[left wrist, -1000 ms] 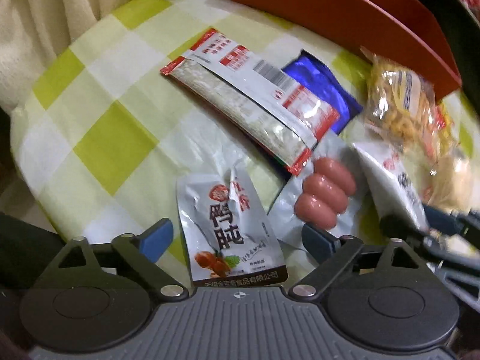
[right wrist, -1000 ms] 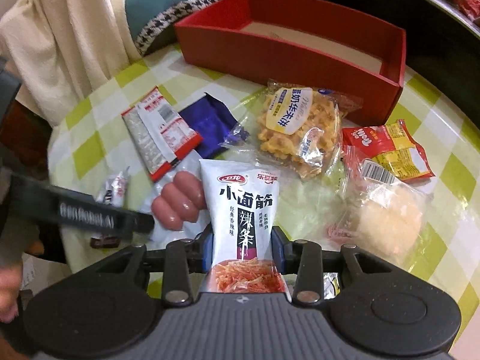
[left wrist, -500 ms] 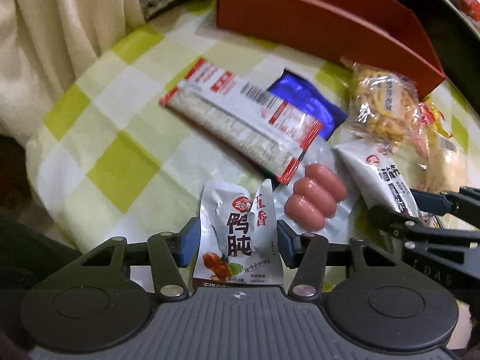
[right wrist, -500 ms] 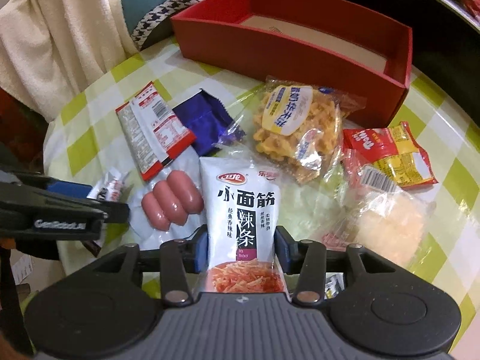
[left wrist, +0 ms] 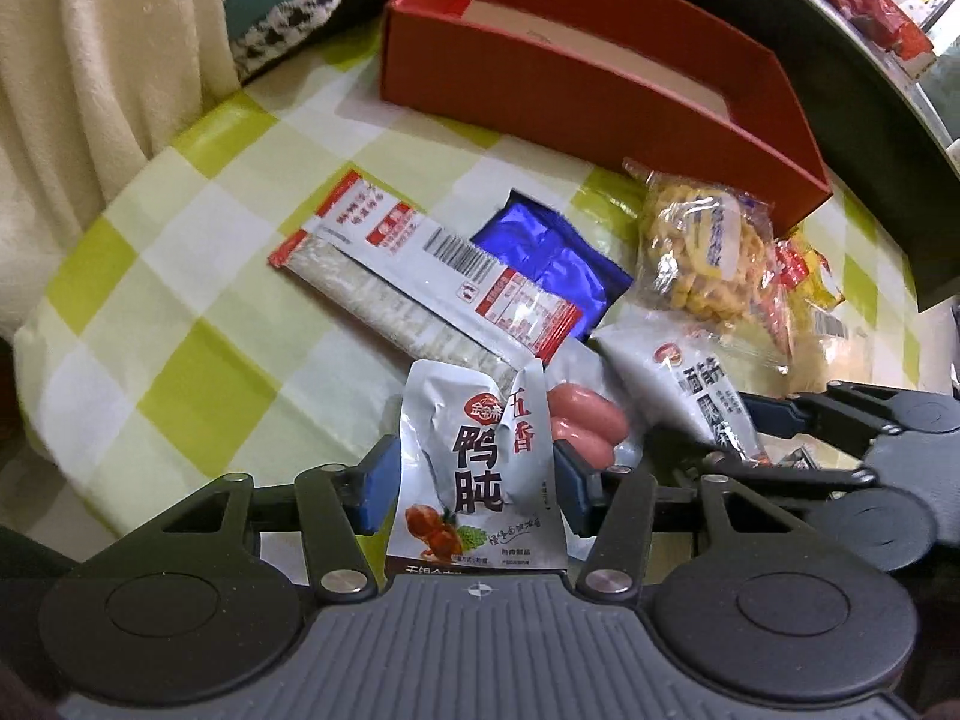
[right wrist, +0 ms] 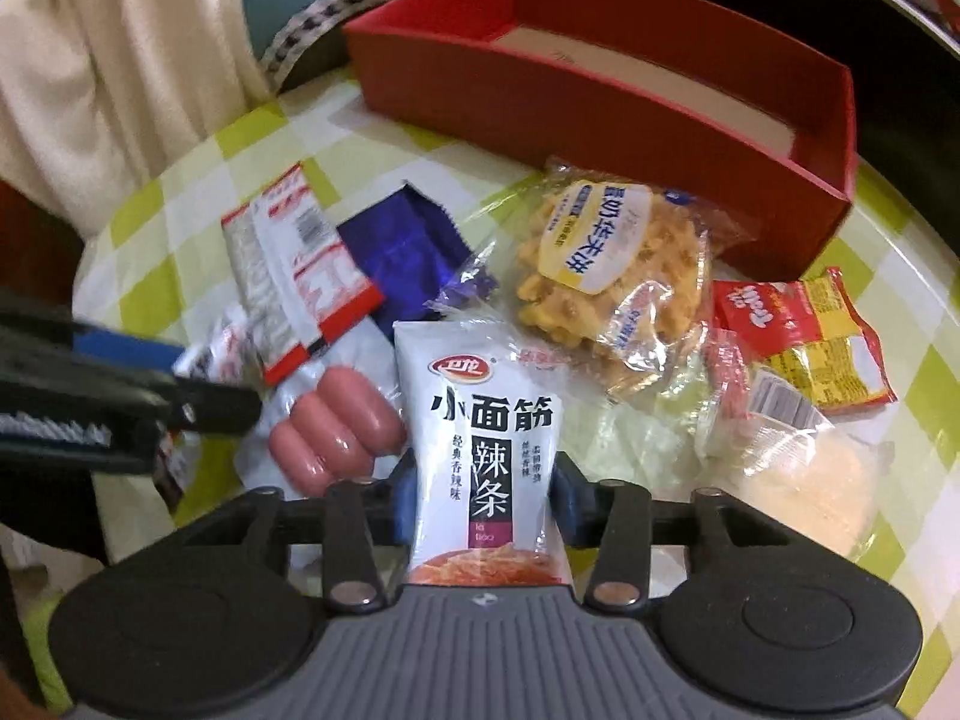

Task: Organize snacks
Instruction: 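Lift both held packets and carry them over the red box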

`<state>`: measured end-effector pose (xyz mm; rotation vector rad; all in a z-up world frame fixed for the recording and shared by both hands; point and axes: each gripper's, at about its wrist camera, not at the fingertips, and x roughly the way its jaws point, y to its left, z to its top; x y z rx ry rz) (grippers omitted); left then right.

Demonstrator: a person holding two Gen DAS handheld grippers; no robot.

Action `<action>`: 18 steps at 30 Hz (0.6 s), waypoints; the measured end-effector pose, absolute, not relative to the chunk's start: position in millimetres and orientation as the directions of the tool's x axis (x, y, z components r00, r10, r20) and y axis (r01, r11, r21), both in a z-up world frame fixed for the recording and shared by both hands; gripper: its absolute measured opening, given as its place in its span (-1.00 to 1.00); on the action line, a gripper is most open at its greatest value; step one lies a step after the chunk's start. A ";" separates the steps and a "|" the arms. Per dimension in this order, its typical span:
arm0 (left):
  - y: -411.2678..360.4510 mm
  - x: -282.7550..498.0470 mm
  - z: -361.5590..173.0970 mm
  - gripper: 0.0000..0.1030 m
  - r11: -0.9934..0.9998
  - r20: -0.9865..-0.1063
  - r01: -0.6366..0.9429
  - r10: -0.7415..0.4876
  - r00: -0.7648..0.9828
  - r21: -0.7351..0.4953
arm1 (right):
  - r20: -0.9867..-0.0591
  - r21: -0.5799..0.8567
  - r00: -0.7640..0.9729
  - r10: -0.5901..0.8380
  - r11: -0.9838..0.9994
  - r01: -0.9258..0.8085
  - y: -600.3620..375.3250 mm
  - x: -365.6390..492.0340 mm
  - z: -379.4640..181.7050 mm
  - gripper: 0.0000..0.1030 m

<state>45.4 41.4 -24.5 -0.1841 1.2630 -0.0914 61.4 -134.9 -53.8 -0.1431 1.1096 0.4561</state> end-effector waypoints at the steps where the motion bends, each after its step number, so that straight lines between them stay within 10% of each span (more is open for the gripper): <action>1: 41.6 44.6 -24.5 0.19 0.980 -0.938 -0.031 -0.178 0.297 -0.196 | -0.883 0.109 0.377 0.279 0.904 -0.413 -137.9 58.3 -50.5 -0.16; 18: 23.7 35.0 19.7 0.20 0.980 -0.894 0.054 -0.199 0.401 -0.194 | -0.798 0.199 0.514 0.314 0.943 -0.268 -175.2 -1.1 6.4 -0.18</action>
